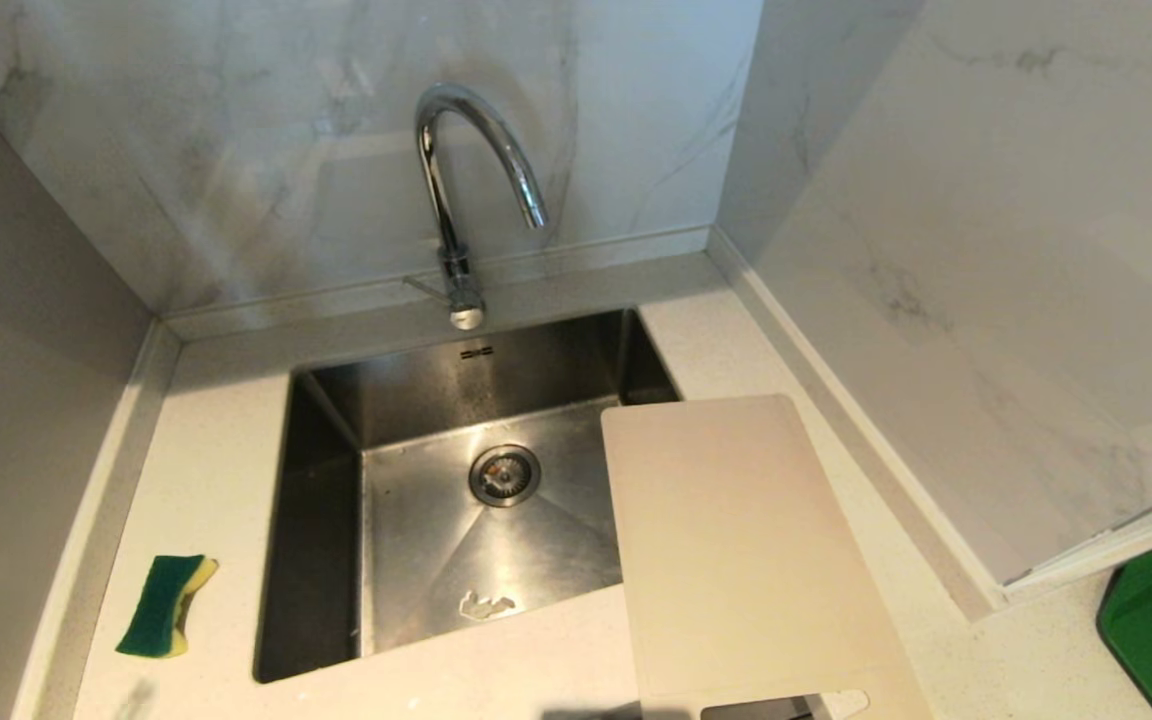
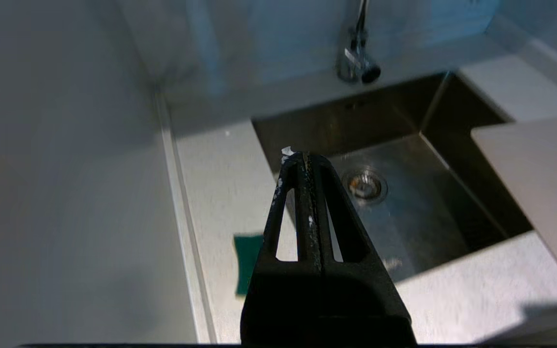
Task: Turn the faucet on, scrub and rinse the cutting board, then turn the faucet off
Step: Turn on the tap
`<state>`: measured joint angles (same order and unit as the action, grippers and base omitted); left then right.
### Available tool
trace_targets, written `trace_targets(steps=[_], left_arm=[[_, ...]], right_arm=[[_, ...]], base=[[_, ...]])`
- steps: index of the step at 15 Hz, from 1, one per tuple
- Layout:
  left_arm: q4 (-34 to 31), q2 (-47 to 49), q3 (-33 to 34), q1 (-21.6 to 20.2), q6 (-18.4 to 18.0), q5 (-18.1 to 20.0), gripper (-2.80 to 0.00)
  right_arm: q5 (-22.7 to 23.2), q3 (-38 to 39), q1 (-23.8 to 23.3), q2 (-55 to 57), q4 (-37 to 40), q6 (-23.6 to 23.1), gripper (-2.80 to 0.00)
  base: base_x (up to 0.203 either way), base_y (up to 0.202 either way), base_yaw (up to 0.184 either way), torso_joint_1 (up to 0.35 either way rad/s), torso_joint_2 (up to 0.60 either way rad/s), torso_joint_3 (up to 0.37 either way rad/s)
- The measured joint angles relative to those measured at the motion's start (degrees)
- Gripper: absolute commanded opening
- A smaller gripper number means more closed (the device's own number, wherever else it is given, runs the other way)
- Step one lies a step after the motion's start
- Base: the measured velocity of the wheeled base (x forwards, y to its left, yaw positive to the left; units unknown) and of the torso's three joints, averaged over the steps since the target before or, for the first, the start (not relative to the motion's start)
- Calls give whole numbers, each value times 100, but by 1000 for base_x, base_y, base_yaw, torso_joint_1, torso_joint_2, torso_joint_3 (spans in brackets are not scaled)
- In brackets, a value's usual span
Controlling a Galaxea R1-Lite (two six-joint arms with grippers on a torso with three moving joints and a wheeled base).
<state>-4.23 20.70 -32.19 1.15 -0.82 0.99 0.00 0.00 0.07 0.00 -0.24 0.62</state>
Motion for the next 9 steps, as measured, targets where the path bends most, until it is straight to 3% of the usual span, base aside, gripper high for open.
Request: trace_targets(steps=[4, 9], left_arm=[[-26, 1420, -1538, 6, -282, -9, -280], [12, 2603, -2029, 0, -345, -17, -280]], right_arm=[[0, 0, 0, 0, 0, 0, -280], [0, 0, 0, 0, 1, 0, -280]], base=[[0, 0, 0, 0, 0, 0], [0, 0, 0, 0, 0, 0]])
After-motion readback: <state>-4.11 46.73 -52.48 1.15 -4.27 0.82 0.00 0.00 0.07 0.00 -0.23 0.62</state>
